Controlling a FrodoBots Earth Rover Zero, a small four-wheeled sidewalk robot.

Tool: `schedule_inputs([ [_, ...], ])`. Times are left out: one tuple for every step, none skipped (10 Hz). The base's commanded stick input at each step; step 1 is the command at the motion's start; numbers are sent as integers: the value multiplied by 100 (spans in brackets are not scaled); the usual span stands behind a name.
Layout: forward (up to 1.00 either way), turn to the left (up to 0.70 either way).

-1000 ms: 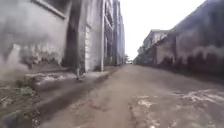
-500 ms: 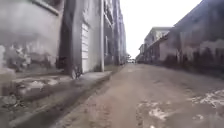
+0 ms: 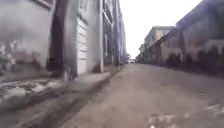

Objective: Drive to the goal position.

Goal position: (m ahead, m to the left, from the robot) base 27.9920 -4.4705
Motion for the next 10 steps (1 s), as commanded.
schedule_inputs([
  [70, 0],
  [70, 0],
  [70, 0],
  [70, 0],
  [70, 0],
  [70, 0],
  [70, 0],
  [70, 0],
  [70, 0],
  [70, 0],
])
